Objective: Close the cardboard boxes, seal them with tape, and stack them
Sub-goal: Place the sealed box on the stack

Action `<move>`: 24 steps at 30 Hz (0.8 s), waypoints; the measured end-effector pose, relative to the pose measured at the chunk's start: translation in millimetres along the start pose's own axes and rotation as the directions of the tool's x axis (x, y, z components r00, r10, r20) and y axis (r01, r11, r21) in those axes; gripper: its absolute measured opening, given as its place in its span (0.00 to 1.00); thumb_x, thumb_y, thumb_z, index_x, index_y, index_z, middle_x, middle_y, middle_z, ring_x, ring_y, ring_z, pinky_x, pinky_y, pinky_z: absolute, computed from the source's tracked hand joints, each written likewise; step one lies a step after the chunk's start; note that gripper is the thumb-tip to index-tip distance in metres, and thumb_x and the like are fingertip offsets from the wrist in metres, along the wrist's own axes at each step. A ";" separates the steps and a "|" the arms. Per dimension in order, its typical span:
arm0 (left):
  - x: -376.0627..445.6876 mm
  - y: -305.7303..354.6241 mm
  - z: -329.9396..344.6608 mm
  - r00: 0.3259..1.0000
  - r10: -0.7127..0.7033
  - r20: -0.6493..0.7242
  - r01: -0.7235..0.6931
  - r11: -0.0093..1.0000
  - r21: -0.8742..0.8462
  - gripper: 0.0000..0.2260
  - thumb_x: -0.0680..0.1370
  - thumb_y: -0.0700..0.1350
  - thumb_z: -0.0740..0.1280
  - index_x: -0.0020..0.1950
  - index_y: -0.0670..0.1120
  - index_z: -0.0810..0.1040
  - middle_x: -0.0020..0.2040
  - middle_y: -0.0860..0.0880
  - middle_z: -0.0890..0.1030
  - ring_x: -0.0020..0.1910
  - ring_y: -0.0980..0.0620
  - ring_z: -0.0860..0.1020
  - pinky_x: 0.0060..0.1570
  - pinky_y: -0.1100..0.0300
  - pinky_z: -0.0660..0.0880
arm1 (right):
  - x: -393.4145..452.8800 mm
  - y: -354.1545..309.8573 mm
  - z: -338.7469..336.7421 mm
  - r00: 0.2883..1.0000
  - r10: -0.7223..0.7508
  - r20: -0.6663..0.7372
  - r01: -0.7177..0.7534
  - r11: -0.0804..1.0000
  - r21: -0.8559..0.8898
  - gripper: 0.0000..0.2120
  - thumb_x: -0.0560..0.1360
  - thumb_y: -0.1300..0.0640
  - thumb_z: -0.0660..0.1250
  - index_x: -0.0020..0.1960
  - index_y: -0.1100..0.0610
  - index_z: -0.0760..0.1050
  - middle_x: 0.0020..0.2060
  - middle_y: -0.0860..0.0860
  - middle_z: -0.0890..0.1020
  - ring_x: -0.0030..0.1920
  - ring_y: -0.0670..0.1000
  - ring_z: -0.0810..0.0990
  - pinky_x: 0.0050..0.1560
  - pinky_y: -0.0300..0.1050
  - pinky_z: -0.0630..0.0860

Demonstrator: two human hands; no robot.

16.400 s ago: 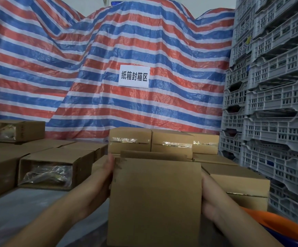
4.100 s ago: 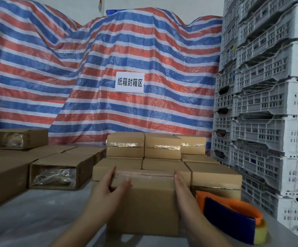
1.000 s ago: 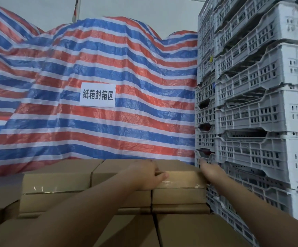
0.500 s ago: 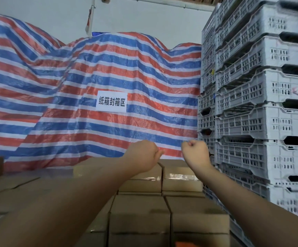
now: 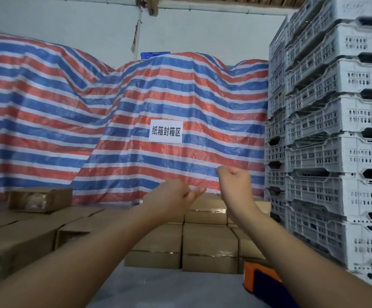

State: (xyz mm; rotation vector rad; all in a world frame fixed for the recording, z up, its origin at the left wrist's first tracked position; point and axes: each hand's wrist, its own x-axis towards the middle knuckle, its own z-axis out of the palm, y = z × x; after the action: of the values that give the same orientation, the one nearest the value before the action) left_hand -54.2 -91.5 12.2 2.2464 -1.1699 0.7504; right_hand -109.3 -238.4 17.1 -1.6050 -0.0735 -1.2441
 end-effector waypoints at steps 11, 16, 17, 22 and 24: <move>-46.2 -55.0 20.0 0.993 -0.056 -0.105 0.051 0.997 -0.051 0.16 0.83 0.48 0.59 0.35 0.49 0.73 0.31 0.54 0.74 0.29 0.59 0.71 0.30 0.68 0.66 | -51.5 45.9 34.9 0.983 0.163 0.085 -0.164 0.986 0.006 0.24 0.77 0.62 0.62 0.24 0.50 0.63 0.23 0.46 0.61 0.25 0.47 0.61 0.30 0.43 0.58; -56.8 -82.8 22.4 0.983 -0.183 -0.007 0.181 0.976 -0.123 0.23 0.83 0.54 0.58 0.34 0.42 0.74 0.27 0.51 0.71 0.25 0.57 0.68 0.31 0.58 0.68 | -59.3 56.4 58.8 0.977 0.148 0.156 -0.142 0.989 -0.048 0.22 0.78 0.62 0.62 0.27 0.52 0.62 0.20 0.43 0.62 0.21 0.42 0.61 0.21 0.33 0.59; -58.5 -90.1 20.8 0.976 -0.218 0.000 0.217 0.967 -0.133 0.24 0.83 0.56 0.58 0.34 0.43 0.74 0.26 0.51 0.70 0.24 0.58 0.68 0.29 0.61 0.67 | -58.6 58.1 66.2 0.975 0.148 0.168 -0.142 0.989 -0.049 0.22 0.78 0.62 0.62 0.27 0.52 0.62 0.20 0.43 0.62 0.21 0.42 0.60 0.21 0.32 0.59; -62.5 -135.8 4.6 0.948 -0.315 -0.038 0.312 0.947 -0.074 0.18 0.83 0.53 0.59 0.42 0.43 0.80 0.35 0.48 0.81 0.35 0.53 0.80 0.40 0.56 0.77 | -53.3 62.6 124.8 0.957 0.166 0.237 -0.163 0.986 -0.032 0.21 0.79 0.63 0.62 0.29 0.53 0.65 0.18 0.43 0.66 0.20 0.41 0.67 0.21 0.32 0.62; -59.7 -163.5 -7.4 0.927 -0.373 -0.025 0.372 0.927 -0.041 0.09 0.82 0.46 0.62 0.46 0.48 0.79 0.41 0.50 0.81 0.40 0.54 0.80 0.41 0.59 0.77 | -47.3 57.9 159.0 0.941 0.144 0.308 -0.147 0.989 -0.013 0.18 0.80 0.60 0.62 0.32 0.54 0.70 0.22 0.44 0.73 0.24 0.39 0.73 0.25 0.30 0.67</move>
State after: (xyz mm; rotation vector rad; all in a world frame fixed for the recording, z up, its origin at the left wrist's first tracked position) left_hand 53.2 30.6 -50.2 2.3202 -0.6993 0.6021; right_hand 9.1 -122.6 -41.2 -1.7519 -0.1547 -0.8713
